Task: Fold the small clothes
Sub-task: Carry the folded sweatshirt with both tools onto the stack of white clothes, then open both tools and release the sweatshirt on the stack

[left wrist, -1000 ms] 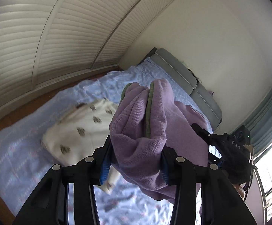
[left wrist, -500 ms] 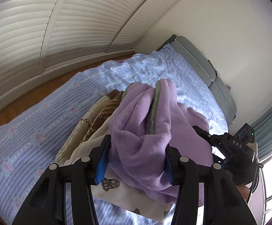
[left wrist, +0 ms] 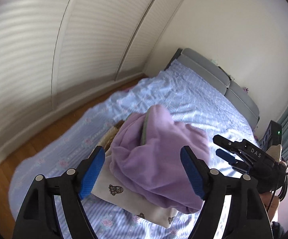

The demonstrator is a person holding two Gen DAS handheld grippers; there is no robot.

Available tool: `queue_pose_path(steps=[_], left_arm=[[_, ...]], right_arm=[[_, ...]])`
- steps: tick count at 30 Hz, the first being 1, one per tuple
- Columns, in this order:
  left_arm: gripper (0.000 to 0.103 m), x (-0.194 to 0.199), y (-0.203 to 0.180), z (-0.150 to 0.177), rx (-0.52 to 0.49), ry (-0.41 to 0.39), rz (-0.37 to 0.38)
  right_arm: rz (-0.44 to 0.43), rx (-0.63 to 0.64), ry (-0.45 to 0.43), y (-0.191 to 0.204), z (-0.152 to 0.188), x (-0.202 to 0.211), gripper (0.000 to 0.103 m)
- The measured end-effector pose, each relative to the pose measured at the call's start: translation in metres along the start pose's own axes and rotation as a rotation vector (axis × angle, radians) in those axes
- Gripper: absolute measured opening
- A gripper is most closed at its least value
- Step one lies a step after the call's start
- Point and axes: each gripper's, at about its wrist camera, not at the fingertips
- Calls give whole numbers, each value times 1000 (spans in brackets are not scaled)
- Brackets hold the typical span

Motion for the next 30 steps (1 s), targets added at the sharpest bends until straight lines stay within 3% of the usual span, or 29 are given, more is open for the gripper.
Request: queue_pose_path(steps=[4,8,11,14,22,27,30], left_arm=[[82,18,-37,12,-155,-85,-3],[85,-1,-51,14,-234,-60,-5],[85,-26,-44,12,-233,-4,-35],[93,-42,-33,12,-213,36,-46],[103,-64,-20,18,-187,36,-48],[103,-57,-28,18,-199,32,-73],[103,-35,-38,22,-211,9,-102]], right_arm=[[-5,138,-52,22,6,21,71],[-1,283,-31,43,6,13,71],[42,372,8,54,6,2,71],[82,414,58,55,7,-16,71],[106,417,125,45,16,-49,75],[138,428,86,53,21,-39,76],[191,440,7,61,29,-11,76]])
Point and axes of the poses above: each gripper's, at about its wrist camera, not at the fingertips, and x roughly against the way its jaws point, y to its left, z to its underside, and after that the axes turned 15 degrees about y, right-handed
